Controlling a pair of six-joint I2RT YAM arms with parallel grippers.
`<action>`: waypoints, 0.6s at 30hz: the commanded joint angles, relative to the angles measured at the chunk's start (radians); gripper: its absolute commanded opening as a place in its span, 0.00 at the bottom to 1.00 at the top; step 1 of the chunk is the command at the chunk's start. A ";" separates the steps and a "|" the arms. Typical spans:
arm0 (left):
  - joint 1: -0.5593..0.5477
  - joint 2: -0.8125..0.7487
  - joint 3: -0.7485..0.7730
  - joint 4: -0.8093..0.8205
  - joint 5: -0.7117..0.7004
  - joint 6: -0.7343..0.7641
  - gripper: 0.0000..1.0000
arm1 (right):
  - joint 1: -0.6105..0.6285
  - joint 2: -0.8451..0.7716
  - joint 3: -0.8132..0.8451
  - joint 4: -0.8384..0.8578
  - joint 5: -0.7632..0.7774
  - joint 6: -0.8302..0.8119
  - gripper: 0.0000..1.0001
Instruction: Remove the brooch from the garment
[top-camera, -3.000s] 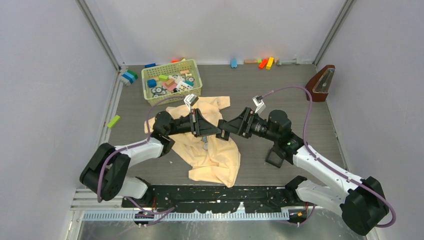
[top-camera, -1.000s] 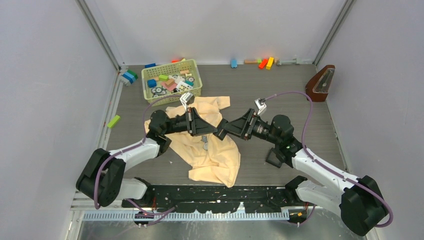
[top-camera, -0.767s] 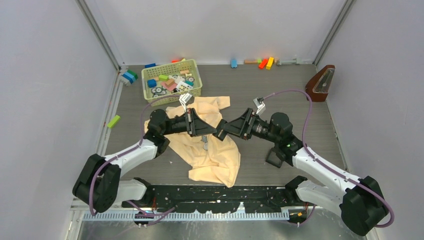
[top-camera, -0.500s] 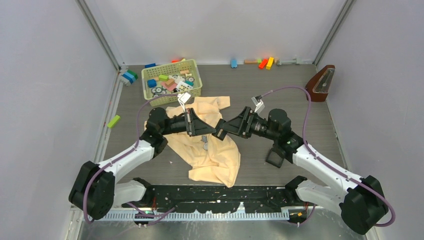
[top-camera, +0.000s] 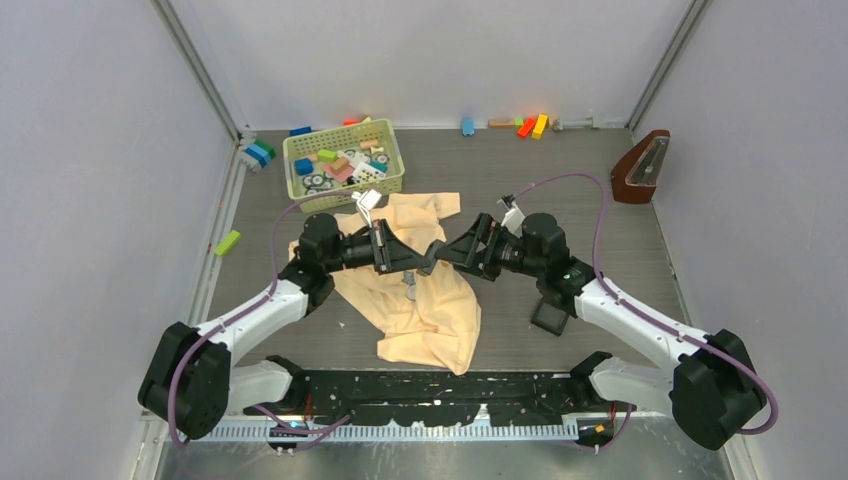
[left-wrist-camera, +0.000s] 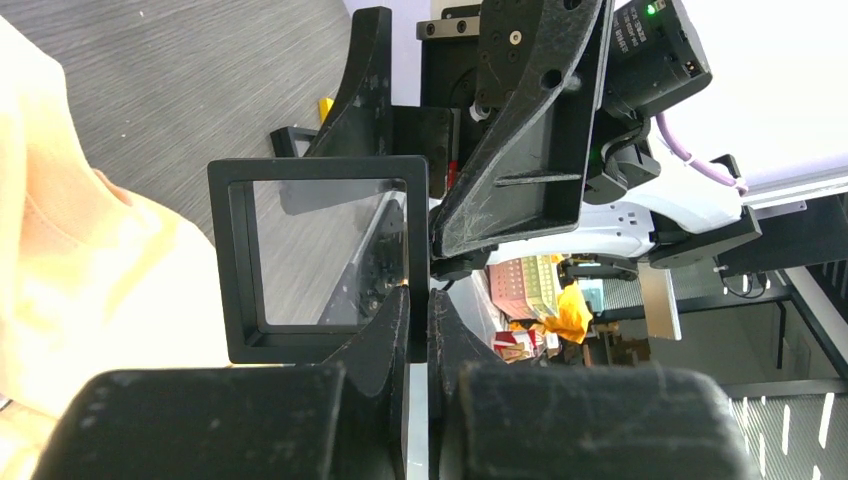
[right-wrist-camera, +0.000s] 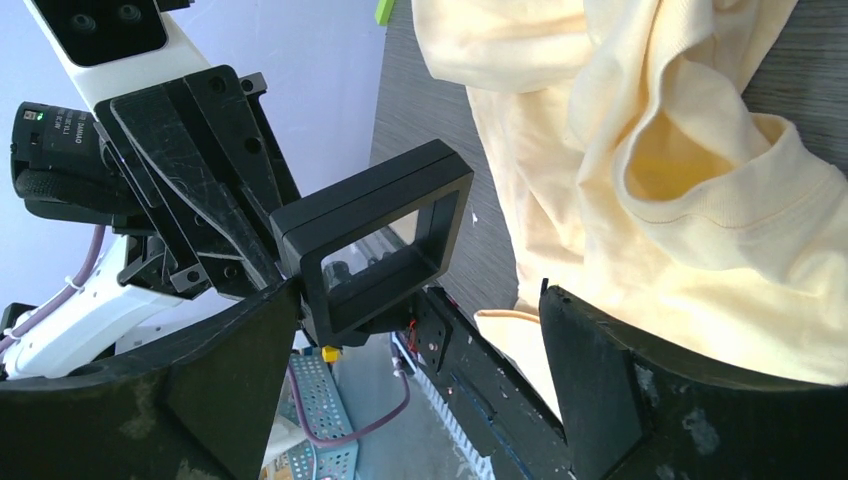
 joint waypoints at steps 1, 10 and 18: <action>-0.011 -0.001 0.012 0.105 0.036 0.013 0.00 | -0.001 0.015 -0.015 -0.035 0.053 -0.019 0.81; -0.044 0.074 -0.079 0.297 -0.049 -0.072 0.00 | 0.001 0.045 -0.038 -0.008 0.028 -0.002 0.48; -0.079 0.142 -0.146 0.423 -0.143 -0.102 0.00 | 0.002 0.035 -0.082 0.024 0.022 0.033 0.26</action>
